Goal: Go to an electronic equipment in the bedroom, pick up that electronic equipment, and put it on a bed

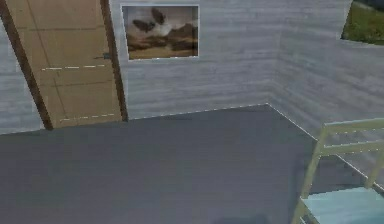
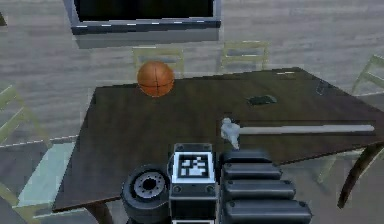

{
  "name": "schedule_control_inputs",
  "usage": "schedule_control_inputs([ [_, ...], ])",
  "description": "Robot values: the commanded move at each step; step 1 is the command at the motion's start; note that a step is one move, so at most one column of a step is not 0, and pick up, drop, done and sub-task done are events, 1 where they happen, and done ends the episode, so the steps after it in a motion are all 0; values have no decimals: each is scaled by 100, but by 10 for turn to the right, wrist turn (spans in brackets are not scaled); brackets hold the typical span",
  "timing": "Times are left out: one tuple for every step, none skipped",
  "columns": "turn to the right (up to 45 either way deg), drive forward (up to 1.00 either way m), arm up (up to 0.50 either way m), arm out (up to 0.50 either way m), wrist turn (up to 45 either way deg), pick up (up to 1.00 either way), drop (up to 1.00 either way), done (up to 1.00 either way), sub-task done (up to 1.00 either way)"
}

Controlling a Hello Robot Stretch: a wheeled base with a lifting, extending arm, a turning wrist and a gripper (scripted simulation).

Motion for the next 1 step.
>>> schedule_control_inputs([
  [-450, 0, 0, 0, 0, 0, 0, 0, 0],
])
